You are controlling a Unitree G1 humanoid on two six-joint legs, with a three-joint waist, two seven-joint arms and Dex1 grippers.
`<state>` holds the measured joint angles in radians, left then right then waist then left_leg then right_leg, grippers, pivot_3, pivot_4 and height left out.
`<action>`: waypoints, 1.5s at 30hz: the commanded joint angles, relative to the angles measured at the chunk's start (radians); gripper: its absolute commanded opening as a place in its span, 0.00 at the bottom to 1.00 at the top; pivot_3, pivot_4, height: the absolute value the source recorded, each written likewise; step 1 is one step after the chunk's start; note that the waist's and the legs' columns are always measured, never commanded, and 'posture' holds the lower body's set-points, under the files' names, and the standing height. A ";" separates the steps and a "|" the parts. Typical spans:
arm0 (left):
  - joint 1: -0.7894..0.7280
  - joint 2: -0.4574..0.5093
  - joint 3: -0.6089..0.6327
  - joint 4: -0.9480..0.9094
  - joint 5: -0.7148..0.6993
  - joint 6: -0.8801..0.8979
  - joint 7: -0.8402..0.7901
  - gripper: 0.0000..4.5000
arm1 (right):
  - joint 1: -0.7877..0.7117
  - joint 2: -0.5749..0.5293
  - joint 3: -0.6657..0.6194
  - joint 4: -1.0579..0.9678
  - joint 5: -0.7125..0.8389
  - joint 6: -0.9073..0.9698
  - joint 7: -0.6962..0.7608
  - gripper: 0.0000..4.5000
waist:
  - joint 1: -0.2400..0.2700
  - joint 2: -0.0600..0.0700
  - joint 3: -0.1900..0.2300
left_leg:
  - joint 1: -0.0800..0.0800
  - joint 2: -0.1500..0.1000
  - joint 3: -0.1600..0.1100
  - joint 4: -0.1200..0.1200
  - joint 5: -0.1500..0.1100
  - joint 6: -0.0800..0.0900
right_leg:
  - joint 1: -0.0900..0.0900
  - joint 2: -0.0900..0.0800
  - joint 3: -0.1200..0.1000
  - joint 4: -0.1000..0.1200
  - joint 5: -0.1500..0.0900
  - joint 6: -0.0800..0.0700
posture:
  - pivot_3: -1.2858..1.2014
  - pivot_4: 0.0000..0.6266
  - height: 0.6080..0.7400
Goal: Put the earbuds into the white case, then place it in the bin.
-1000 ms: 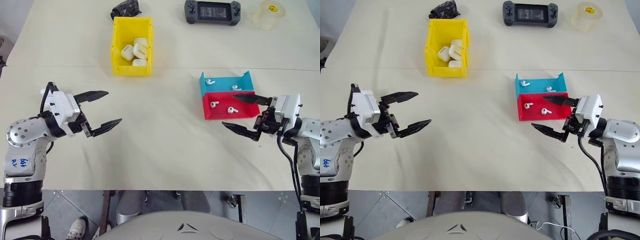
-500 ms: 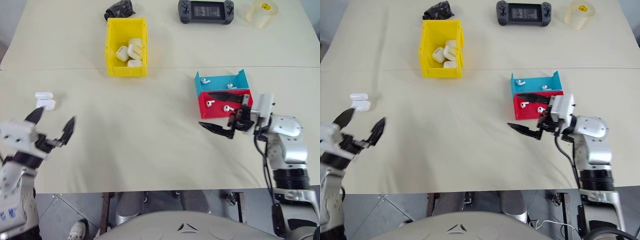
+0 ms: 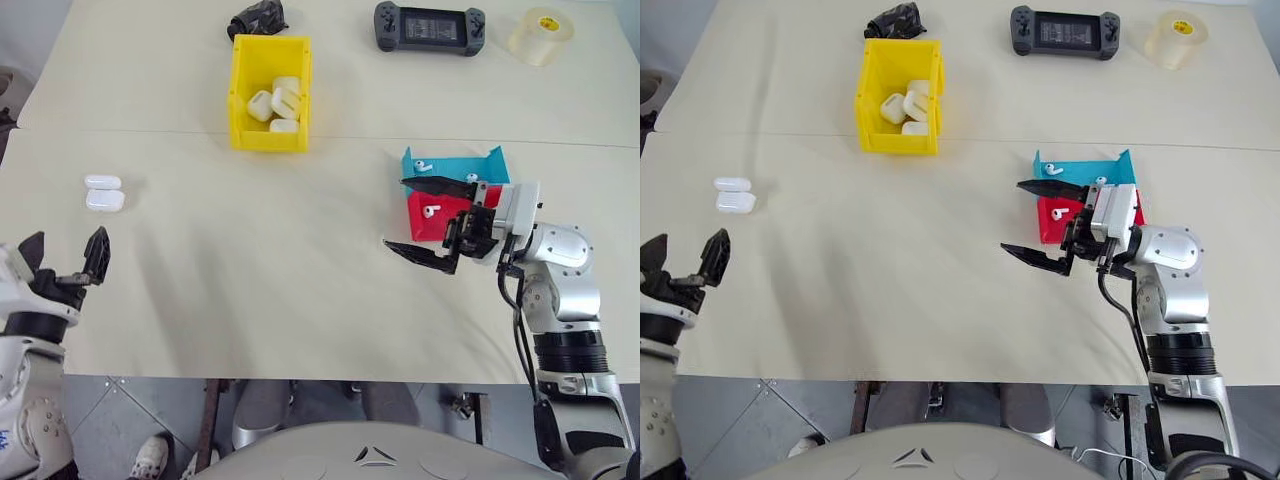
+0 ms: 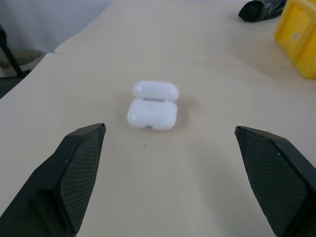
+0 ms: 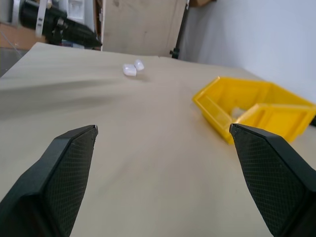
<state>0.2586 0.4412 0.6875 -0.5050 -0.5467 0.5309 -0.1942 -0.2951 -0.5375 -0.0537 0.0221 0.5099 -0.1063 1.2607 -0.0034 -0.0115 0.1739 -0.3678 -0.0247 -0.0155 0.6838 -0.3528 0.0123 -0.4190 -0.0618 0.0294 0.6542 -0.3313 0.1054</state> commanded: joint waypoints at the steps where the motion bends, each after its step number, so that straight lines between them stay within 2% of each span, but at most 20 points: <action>1: -0.132 0.211 0.044 0.035 -0.045 0.299 0.066 0.99 | 0.020 -0.051 -0.041 -0.065 0.048 0.062 0.003 1.00 | 0.000 -0.002 0.001 | 0.000 0.000 -0.001 0.000 0.000 -0.001 | 0.000 0.001 -0.001 0.001 0.000 -0.001 | 0.52 0.24 1.00; 3: -0.237 0.348 0.044 0.129 -0.071 0.501 0.066 0.99 | 0.030 -0.069 -0.042 -0.088 0.057 0.085 0.005 1.00 | 0.003 -0.001 0.001 | 0.000 0.000 -0.002 0.000 0.001 -0.002 | 0.000 0.001 -0.001 0.003 -0.001 -0.001 | 0.52 0.24 1.00; 5: -0.307 0.431 0.025 0.212 -0.078 0.604 0.042 0.99 | 0.034 -0.076 -0.037 -0.109 0.062 0.103 0.004 1.00 | -0.001 0.000 0.000 | 0.000 0.000 -0.002 0.000 0.001 -0.002 | 0.000 0.001 -0.002 0.003 -0.001 -0.002 | 0.52 0.24 1.00; 10: -0.427 0.576 -0.138 0.423 -0.054 0.652 -0.114 0.99 | 0.028 -0.075 -0.029 -0.167 0.073 0.136 0.000 1.00 | -0.018 0.000 0.001 | -0.002 0.000 -0.002 -0.003 0.000 -0.002 | -0.003 0.001 -0.002 0.005 -0.001 -0.002 | 0.52 0.24 1.00; 14: -0.519 0.618 -0.264 0.581 0.004 0.603 -0.192 0.99 | 0.032 -0.069 -0.026 -0.200 0.073 0.148 -0.014 1.00 | -0.022 0.000 0.001 | -0.004 -0.001 -0.002 -0.003 0.000 -0.002 | -0.006 0.000 -0.002 0.005 -0.001 -0.002 | 0.52 0.24 1.00; 19: -0.657 0.622 -0.393 0.714 0.080 0.538 -0.252 0.99 | 0.053 -0.066 -0.030 -0.243 0.074 0.159 -0.037 1.00 | -0.022 0.000 0.001 | -0.004 -0.001 -0.002 -0.002 0.000 -0.002 | -0.007 0.000 -0.002 0.006 -0.001 -0.002 | 0.52 0.24 1.00; 28: -0.843 0.593 -0.555 0.881 0.181 0.539 -0.321 0.99 | 0.063 -0.059 -0.027 -0.271 0.073 0.166 -0.061 1.00 | -0.022 0.000 0.000 | -0.005 -0.001 -0.001 -0.001 0.000 -0.002 | -0.008 0.000 -0.002 0.008 -0.001 -0.002 | 0.52 0.24 1.00; 40: -0.888 0.553 -0.558 0.941 0.229 0.590 -0.319 0.99 | 0.077 -0.050 -0.026 -0.280 0.067 0.160 -0.084 1.00 | -0.022 0.000 0.000 | -0.005 -0.001 -0.001 -0.001 0.000 -0.002 | -0.008 0.000 -0.001 0.009 -0.001 -0.002 | 0.52 0.24 1.00; 43: -0.901 0.528 -0.549 0.952 0.233 0.597 -0.315 0.86 | 0.072 -0.047 -0.024 -0.274 0.062 0.156 -0.087 1.00 | -0.021 0.000 0.000 | -0.005 -0.001 -0.001 0.000 0.000 -0.002 | -0.008 0.000 -0.001 0.009 -0.001 -0.002 | 0.52 0.24 1.00; 45: -0.899 0.521 -0.543 0.948 0.236 0.604 -0.315 0.72 | 0.070 -0.048 -0.024 -0.272 0.061 0.155 -0.088 1.00 | -0.020 0.000 0.000 | -0.005 -0.001 -0.001 0.000 0.000 -0.002 | -0.008 0.000 -0.001 0.009 -0.001 -0.002 | 0.52 0.24 1.00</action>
<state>-0.6418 0.9754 0.1391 0.4407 -0.3111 1.1159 -0.5032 -0.2210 -0.5874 -0.0698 -0.2285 0.5660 0.0651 1.1758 -0.0238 -0.0116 0.1742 -0.3729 -0.0263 -0.0168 0.6843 -0.3529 0.0100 -0.4270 -0.0619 0.0282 0.6633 -0.3323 0.1036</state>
